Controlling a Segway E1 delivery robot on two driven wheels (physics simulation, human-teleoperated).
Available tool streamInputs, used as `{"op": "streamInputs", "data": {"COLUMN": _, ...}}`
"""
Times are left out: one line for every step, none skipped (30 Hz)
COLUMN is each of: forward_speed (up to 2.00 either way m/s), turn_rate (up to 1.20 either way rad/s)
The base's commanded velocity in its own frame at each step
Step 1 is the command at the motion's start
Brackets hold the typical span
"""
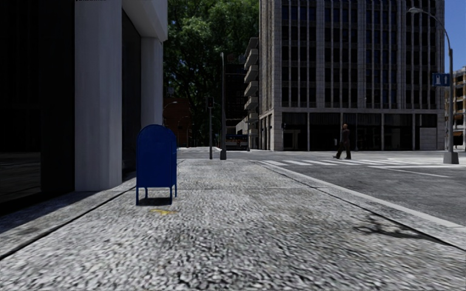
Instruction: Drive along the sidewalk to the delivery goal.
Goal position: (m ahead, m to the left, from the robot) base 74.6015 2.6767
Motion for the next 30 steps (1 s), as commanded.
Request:
{"op": "streamInputs", "data": {"forward_speed": 2.0, "turn_rate": 0.0}}
{"op": "streamInputs", "data": {"forward_speed": 2.0, "turn_rate": 0.0}}
{"op": "streamInputs", "data": {"forward_speed": 2.0, "turn_rate": -0.07}}
{"op": "streamInputs", "data": {"forward_speed": 2.0, "turn_rate": -0.07}}
{"op": "streamInputs", "data": {"forward_speed": 2.0, "turn_rate": -0.22}}
{"op": "streamInputs", "data": {"forward_speed": 2.0, "turn_rate": -0.27}}
{"op": "streamInputs", "data": {"forward_speed": 2.0, "turn_rate": -0.28}}
{"op": "streamInputs", "data": {"forward_speed": 2.0, "turn_rate": -0.28}}
{"op": "streamInputs", "data": {"forward_speed": 2.0, "turn_rate": -0.29}}
{"op": "streamInputs", "data": {"forward_speed": 2.0, "turn_rate": -0.29}}
{"op": "streamInputs", "data": {"forward_speed": 2.0, "turn_rate": -0.29}}
{"op": "streamInputs", "data": {"forward_speed": 2.0, "turn_rate": -0.29}}
{"op": "streamInputs", "data": {"forward_speed": 2.0, "turn_rate": -0.29}}
{"op": "streamInputs", "data": {"forward_speed": 2.0, "turn_rate": -0.29}}
{"op": "streamInputs", "data": {"forward_speed": 2.0, "turn_rate": -0.29}}
{"op": "streamInputs", "data": {"forward_speed": 2.0, "turn_rate": -0.29}}
{"op": "streamInputs", "data": {"forward_speed": 2.0, "turn_rate": -0.29}}
{"op": "streamInputs", "data": {"forward_speed": 2.0, "turn_rate": -0.29}}
{"op": "streamInputs", "data": {"forward_speed": 2.0, "turn_rate": -0.29}}
{"op": "streamInputs", "data": {"forward_speed": 2.0, "turn_rate": -0.29}}
{"op": "streamInputs", "data": {"forward_speed": 2.0, "turn_rate": -0.17}}
{"op": "streamInputs", "data": {"forward_speed": 2.0, "turn_rate": 0.0}}
{"op": "streamInputs", "data": {"forward_speed": 2.0, "turn_rate": 0.0}}
{"op": "streamInputs", "data": {"forward_speed": 2.0, "turn_rate": 0.0}}
{"op": "streamInputs", "data": {"forward_speed": 2.0, "turn_rate": 0.0}}
{"op": "streamInputs", "data": {"forward_speed": 2.0, "turn_rate": 0.0}}
{"op": "streamInputs", "data": {"forward_speed": 2.0, "turn_rate": 0.0}}
{"op": "streamInputs", "data": {"forward_speed": 2.0, "turn_rate": 0.0}}
{"op": "streamInputs", "data": {"forward_speed": 2.0, "turn_rate": 0.0}}
{"op": "streamInputs", "data": {"forward_speed": 2.0, "turn_rate": 0.0}}
